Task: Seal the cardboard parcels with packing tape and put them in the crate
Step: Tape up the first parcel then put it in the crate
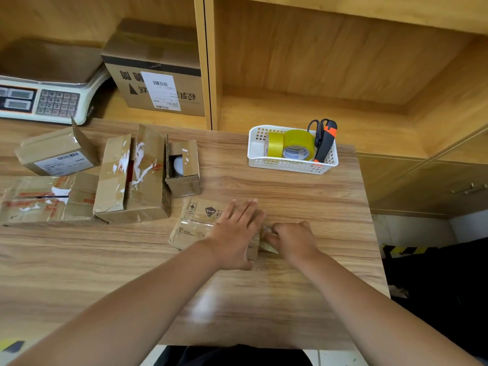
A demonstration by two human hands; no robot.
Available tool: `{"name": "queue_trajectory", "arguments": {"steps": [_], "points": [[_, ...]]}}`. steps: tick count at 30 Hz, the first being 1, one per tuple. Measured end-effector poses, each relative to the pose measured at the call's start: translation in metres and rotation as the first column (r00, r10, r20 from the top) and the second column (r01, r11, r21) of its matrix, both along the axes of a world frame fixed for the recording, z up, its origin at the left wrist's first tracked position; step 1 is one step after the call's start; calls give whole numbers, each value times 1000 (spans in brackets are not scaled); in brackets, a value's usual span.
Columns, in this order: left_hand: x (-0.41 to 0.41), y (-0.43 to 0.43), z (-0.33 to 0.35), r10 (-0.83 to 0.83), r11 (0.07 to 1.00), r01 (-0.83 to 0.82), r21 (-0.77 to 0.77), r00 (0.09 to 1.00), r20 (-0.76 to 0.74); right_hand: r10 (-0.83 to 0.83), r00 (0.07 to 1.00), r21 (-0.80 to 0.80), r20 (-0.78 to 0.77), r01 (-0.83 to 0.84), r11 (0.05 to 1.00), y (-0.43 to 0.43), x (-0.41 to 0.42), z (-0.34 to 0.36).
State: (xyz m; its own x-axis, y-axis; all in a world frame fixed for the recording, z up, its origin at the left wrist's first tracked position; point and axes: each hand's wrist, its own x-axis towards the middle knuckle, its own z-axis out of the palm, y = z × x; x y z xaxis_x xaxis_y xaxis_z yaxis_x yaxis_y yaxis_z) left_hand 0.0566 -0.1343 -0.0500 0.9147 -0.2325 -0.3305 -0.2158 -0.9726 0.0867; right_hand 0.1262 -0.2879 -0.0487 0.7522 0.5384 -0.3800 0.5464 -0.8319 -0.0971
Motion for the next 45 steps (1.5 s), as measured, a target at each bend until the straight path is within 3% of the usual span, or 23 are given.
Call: {"name": "queue_trajectory", "arguments": {"steps": [5, 9, 11, 13, 15, 17, 22, 28, 33, 40, 45], "points": [[6, 0, 7, -24, 999, 23, 33, 999, 33, -38, 998, 60, -60, 41, 997, -12, 0, 4], [6, 12, 19, 38, 998, -33, -48, 992, 118, -123, 989, 318, -83, 143, 937, -22, 4, 13], [5, 17, 28, 99, 988, -78, -135, 983, 156, -202, 974, 513, -99, 224, 828, -24, 7, 25], [4, 21, 40, 181, 960, -143, -241, 972, 146, -293, 940, 681, -175, 330, 653, -25, 11, 38], [2, 24, 50, 285, 890, -228, -395, 954, 90, -303, 902, 766, -308, 424, 483, -23, 14, 54], [-1, 28, 54, 369, 798, -297, -525, 929, 34, -245, 876, 774, -415, 481, 412, -21, 15, 65], [-18, 41, 55, 434, 666, -373, -645, 898, -72, -107, 903, 732, -417, 403, 550, -12, 9, 70], [-39, 63, 70, 371, 799, -333, -501, 928, -26, -50, 960, 753, -276, 249, 609, 11, -1, 74], [-45, 76, 82, 319, 865, -282, -415, 947, 21, 26, 957, 761, -289, 213, 613, 35, -18, 76], [-55, 107, 73, 444, 764, -440, -472, 889, -111, 79, 930, 765, -359, 245, 596, 71, -35, 82], [-56, 119, 68, 435, 790, -437, -430, 894, -109, 119, 899, 778, -421, 291, 556, 86, -32, 83]]}}
